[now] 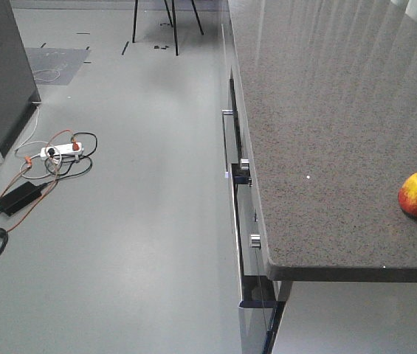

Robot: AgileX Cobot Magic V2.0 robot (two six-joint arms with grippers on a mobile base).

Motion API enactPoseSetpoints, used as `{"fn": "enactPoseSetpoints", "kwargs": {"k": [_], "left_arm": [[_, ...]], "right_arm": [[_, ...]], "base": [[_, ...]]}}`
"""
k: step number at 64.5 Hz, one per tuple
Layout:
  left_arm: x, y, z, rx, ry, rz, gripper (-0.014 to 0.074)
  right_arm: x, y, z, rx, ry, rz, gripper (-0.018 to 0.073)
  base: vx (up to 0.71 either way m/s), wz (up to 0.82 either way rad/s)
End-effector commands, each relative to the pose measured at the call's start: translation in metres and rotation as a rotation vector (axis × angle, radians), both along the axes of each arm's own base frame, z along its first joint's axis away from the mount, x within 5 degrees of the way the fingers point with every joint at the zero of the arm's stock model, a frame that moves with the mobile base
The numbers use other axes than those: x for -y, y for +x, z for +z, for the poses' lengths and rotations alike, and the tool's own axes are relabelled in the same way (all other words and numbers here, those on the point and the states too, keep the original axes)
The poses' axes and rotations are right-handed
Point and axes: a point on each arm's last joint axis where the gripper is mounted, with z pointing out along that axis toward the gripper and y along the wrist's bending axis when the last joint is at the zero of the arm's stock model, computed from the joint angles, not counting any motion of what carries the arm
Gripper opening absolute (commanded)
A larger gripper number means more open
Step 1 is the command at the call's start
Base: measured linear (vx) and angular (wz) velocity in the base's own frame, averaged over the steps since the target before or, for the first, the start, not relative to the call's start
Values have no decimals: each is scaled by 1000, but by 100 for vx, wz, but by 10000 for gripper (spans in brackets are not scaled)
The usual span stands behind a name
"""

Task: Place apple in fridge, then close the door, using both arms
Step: 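Move the right gripper down toward the red-yellow apple on the countertop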

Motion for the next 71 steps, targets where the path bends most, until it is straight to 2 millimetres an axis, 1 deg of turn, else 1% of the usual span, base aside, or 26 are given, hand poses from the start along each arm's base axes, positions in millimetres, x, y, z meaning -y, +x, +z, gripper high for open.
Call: {"fn": "enactPoseSetpoints", "kwargs": {"k": [1,28,37,41,49,57,65,71], "left_arm": [[0,0,1,67,-10,-2,-6],[0,0,1,67,-10,-2,-6],[0,0,1,67,-10,-2,-6],[0,0,1,67,-10,-2,-6],[0,0,1,67,-10,-2,-6],[0,0,1,67,-10,-2,-6],[0,0,1,67,-10,-2,-6],[0,0,1,67,-10,-2,-6]], "right_arm": [[2,0,4,69,-2,-18,-1],[2,0,5,76,-2,-19,-1],[3,0,10,127,59,-33,-1],[3,-1,15,149,60,-36,-1],[4,-4,38,234,34,-42,-1],[5,-8,72,319,34,-50,-1],[4,1,97,283,33,-43,-1],[3,16,111,205,33,-33,-1]], "base": [[0,0],[0,0],[0,0],[0,0],[0,0],[0,0],[0,0],[0,0]]}}
